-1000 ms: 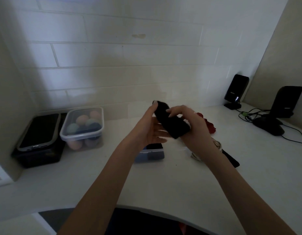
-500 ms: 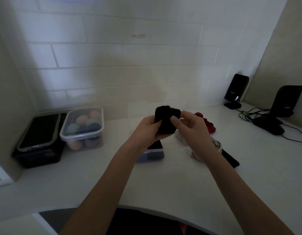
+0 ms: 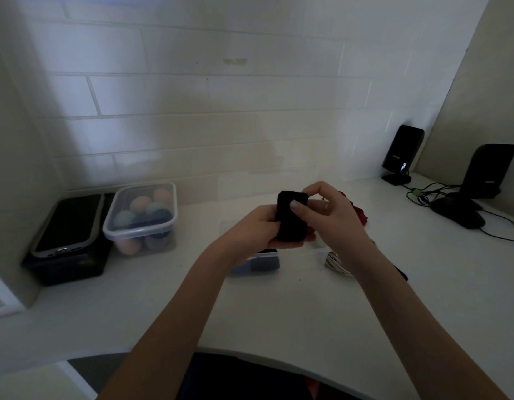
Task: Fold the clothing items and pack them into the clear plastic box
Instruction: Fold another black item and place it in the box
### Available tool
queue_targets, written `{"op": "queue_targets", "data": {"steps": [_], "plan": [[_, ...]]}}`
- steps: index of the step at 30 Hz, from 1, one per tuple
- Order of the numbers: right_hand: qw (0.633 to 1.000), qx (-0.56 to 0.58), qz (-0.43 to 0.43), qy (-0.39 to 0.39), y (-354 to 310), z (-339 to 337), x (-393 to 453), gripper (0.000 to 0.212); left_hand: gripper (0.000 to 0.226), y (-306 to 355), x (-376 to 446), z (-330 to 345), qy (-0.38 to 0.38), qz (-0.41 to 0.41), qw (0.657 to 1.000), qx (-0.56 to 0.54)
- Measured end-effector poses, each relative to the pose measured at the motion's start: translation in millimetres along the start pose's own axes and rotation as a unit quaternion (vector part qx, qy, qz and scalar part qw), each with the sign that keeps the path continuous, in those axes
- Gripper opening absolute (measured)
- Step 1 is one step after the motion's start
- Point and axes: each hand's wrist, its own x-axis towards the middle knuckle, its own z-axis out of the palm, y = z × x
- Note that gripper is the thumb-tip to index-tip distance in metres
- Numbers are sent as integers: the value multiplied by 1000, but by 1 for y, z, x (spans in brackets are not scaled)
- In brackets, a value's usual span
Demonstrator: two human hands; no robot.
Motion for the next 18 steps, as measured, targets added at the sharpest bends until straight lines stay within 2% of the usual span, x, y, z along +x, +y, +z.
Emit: {"op": "queue_targets", "data": {"steps": [3,6,9,14,16,18], "plan": [[999,16,0,46,3,0,2,17,20,-1,0,-5,21,-21,999,10],[996,-24,-16,85,0,-2,4,22,19,-1,-2,-8,55,-21,998,-28],[995,-44,-17,88,-1,-1,5,26,13,-3,-2,-6,97,22,993,65],[996,0,27,85,2,3,9,21,11,-7,2,-2,154,49,978,129],[994,-1,53,92,4,3,14,22,13,-6,0,-3,186,58,954,230],[992,-38,63,98,9,2,21,24,19,-2,-2,-12,238,88,895,368]]}}
